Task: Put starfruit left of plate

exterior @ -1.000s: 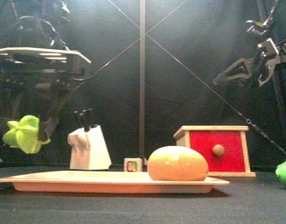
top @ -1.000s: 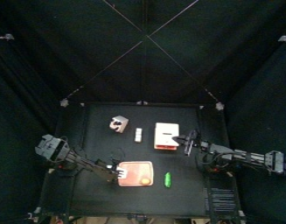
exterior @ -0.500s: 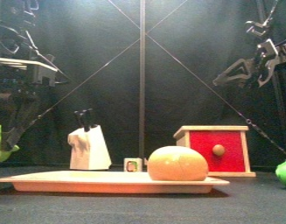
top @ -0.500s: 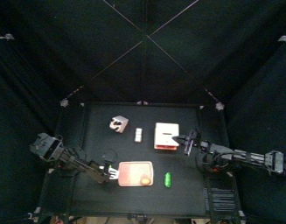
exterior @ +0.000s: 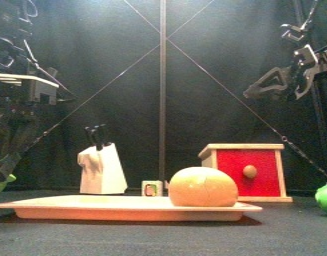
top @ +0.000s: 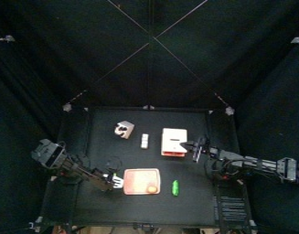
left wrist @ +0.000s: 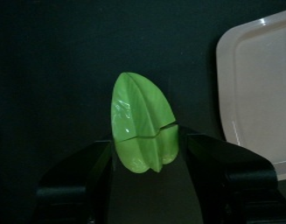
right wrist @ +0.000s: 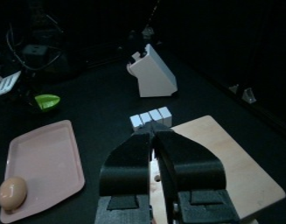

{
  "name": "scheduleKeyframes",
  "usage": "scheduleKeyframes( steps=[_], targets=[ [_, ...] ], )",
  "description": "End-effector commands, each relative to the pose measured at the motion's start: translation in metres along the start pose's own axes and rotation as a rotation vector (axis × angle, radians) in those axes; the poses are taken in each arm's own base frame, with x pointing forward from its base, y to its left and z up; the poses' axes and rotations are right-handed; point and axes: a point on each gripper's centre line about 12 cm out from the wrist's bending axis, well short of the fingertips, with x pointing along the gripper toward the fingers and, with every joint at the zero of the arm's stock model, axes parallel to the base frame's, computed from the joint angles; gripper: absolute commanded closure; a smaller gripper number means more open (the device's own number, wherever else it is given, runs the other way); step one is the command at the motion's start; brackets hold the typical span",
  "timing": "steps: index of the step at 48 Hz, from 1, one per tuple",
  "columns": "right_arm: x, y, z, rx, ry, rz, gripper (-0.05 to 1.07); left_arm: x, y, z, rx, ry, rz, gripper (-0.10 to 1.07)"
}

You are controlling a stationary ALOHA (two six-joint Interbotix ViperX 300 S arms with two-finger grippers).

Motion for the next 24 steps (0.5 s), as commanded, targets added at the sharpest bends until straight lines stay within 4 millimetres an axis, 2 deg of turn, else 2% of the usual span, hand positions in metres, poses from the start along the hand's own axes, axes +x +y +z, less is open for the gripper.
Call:
scheduleKeyframes(
  steps=[1, 6, 18, 24],
  targets=[
    [0.0022, -0.0002, 0.0063, 0.000, -0.016, -0.003, 1.01, -0.0040, -0.0034, 0.0002, -0.001, 0.001, -0.019, 0.18],
    [0.0022, -0.0002, 0.0063, 0.002, -0.016, -0.003, 1.01, -0.0041, -0.0035, 0.0002, -0.001, 0.001, -0.024, 0.15],
    [0.0025, -0.0002, 0.0066, 0.002, -0.016, -0.003, 1.01, -0.0034, -0.0036, 0.0010, -0.005, 0.005, -0.025, 0.00],
    [0.0022, -0.0002, 0.0063, 0.002, -0.016, -0.003, 1.01, -0.0048, -0.0035, 0.0011, -0.004, 0.005, -0.030, -0.03]
  ],
)
